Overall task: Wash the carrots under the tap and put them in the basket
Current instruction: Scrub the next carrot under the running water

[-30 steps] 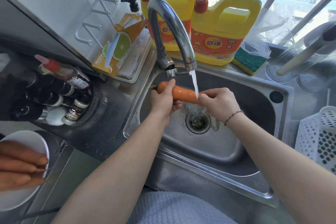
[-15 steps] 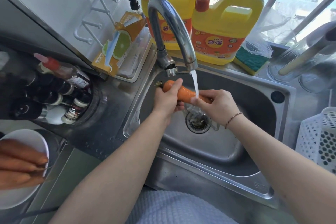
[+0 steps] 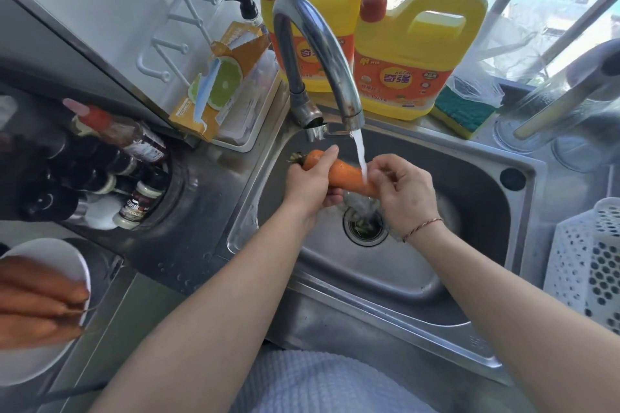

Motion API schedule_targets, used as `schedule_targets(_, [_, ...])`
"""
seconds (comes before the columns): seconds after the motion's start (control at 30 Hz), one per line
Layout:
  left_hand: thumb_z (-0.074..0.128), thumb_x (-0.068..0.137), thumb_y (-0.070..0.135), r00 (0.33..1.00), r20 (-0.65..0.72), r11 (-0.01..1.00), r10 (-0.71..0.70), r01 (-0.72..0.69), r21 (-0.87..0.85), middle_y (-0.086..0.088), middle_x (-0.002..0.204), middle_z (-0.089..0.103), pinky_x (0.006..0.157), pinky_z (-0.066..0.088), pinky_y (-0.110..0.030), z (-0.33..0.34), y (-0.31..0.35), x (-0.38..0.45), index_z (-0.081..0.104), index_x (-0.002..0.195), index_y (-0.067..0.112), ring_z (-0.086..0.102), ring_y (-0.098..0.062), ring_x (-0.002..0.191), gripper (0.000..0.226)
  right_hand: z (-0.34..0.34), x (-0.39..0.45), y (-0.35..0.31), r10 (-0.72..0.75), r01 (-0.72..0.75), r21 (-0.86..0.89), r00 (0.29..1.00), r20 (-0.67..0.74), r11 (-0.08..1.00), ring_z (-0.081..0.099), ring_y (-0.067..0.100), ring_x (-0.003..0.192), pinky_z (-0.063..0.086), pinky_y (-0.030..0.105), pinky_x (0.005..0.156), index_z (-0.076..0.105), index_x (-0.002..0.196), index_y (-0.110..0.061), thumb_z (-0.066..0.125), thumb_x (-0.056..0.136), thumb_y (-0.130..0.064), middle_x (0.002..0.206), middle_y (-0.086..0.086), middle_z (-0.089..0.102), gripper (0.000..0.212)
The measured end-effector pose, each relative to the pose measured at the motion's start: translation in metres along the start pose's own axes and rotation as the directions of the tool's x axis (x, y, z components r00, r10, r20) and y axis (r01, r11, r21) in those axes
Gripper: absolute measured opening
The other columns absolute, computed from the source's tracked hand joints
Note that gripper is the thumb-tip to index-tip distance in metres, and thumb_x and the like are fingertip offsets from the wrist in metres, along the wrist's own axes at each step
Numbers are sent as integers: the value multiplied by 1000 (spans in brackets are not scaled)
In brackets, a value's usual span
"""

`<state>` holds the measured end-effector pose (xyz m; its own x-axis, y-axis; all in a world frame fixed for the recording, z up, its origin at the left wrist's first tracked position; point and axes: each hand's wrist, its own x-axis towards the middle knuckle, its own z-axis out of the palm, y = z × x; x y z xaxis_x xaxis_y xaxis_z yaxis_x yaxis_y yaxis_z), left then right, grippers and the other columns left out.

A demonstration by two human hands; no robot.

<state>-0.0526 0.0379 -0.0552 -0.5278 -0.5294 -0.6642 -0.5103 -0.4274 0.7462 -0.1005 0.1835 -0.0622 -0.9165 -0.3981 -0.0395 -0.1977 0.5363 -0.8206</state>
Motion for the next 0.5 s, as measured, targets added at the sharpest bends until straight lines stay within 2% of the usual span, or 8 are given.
schedule_targets(0.1, [71,87,47,1000,16,1000,-22,22,-14,-9,76,61,47,51,-26,-3,0,1,47,118,7,57,-14,47,56,-7,4,2,52,-63,236,997,53,970,63,7,79,51,29,73,57,80,-26,51,100,-11,84,-12,72,26])
schedule_targets(0.17, [71,88,46,999,29,999,-38,39,-23,-9,76,60,46,51,-25,-5,0,1,48,112,9,56,-13,47,50,-12,6,4,26,-53,302,995,92,952,63,10,80,51,31,71,62,83,-22,50,101,-14,87,-8,72,24])
schedule_targets(0.23, [70,89,45,998,42,998,-49,51,-35,-9,77,60,46,51,-24,-6,0,0,47,112,9,55,-13,48,49,-16,6,4,-60,18,232,983,172,973,64,7,82,52,29,74,69,106,-25,62,95,-16,94,-9,70,16])
schedule_targets(0.27, [70,89,45,998,49,998,-47,49,-39,-9,77,60,46,51,-24,-6,0,0,46,114,8,55,-13,48,50,-16,6,4,-80,39,194,974,213,980,65,7,82,55,31,76,69,115,-29,70,90,-18,95,-10,70,27])
schedule_targets(0.3, [70,89,45,998,54,998,-43,45,-39,-10,77,61,46,51,-25,-7,0,0,46,115,8,55,-13,48,51,-16,7,2,-82,45,161,969,231,986,66,8,81,57,35,77,70,115,-34,76,85,-21,94,-12,71,33])
schedule_targets(0.37, [71,89,44,997,75,999,-35,37,-21,-9,75,62,47,51,-26,-7,-1,0,48,114,8,56,-14,49,50,-13,8,-1,-68,54,75,979,193,996,67,10,77,57,42,76,76,99,-35,80,80,-25,89,-13,71,22])
schedule_targets(0.43, [70,89,44,995,93,1000,-28,29,-12,-9,73,62,49,52,-26,-7,-1,0,49,108,11,56,-15,50,43,-12,9,-2,-65,61,29,989,133,998,66,11,76,56,43,75,79,84,-29,81,78,-24,84,-11,72,8])
schedule_targets(0.5, [70,89,43,994,102,999,-28,30,-13,-9,74,61,49,53,-26,-7,-1,-1,48,107,12,56,-15,50,42,-11,8,-2,-51,53,-18,995,83,998,67,14,77,55,42,75,78,79,-26,82,77,-23,82,-11,73,5])
